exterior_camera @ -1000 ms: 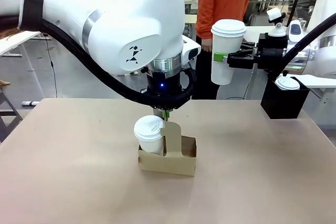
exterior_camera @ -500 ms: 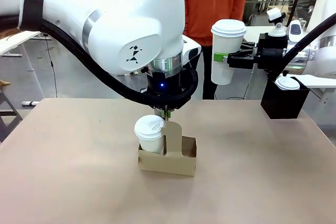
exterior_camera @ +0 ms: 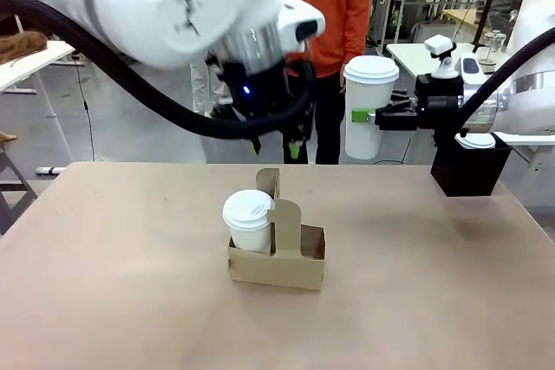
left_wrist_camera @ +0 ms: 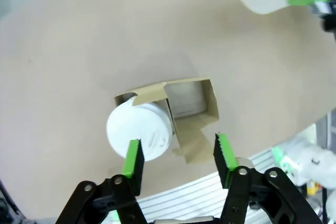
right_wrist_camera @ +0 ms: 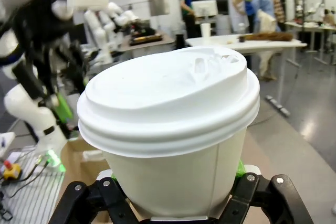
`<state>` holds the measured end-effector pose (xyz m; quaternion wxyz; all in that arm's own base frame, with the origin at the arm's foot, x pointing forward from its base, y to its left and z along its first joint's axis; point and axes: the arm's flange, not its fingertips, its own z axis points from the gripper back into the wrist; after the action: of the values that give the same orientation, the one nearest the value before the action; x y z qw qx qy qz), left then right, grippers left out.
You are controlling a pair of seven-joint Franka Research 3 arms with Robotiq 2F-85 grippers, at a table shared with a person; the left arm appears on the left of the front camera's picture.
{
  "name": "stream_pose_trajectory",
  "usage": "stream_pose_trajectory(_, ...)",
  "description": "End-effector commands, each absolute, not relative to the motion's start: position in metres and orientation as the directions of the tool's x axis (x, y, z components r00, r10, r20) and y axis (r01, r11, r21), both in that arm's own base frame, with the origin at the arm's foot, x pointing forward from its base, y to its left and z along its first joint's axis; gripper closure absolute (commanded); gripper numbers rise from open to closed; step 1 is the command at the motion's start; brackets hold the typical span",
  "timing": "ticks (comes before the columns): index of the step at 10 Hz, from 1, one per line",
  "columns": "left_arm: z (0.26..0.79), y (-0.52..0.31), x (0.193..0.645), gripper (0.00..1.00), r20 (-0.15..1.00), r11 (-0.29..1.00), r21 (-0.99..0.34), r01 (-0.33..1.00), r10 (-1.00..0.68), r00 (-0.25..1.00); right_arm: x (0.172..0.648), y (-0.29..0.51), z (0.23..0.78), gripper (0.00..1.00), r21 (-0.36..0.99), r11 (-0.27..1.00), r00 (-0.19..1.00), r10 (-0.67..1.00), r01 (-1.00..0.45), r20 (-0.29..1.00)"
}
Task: Pour a drink into a cup and package it in a carrier.
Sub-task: Insert the held 600 ml Paper Cup into the Cup Carrier.
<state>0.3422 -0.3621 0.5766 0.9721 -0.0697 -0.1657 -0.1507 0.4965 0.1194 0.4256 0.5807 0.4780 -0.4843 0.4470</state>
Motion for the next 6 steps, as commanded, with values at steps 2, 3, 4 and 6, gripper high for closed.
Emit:
stream_pose_trajectory(2, 0.586, -0.289, 0.341, 0.0, 0.337, 0.765, -0.129, 0.631, -0.564, 0.754, 0.515, 0.116, 0.4, 0.19, 0.127, -0.074, 0.12, 0.088, -0.989, 0.989)
stream_pose_trajectory(3, 0.583, -0.261, 0.338, 0.0, 0.369, 0.682, -0.113, 0.722, -0.646, 0.668, 0.508, 0.125, 0.389, 0.19, 0.106, -0.15, 0.099, 0.052, -0.983, 0.994)
stream_pose_trajectory(4, 0.58, -0.234, 0.334, 0.0, 0.446, 0.64, -0.052, 0.767, -0.672, 0.591, 0.504, 0.133, 0.381, 0.19, 0.102, -0.19, 0.097, 0.032, -0.977, 0.995)
stream_pose_trajectory(6, 0.57, -0.192, 0.33, 0.0, 0.519, 0.525, -0.013, 0.851, -0.724, 0.454, 0.5, 0.145, 0.37, 0.19, 0.091, -0.181, 0.093, 0.002, -0.979, 0.996)
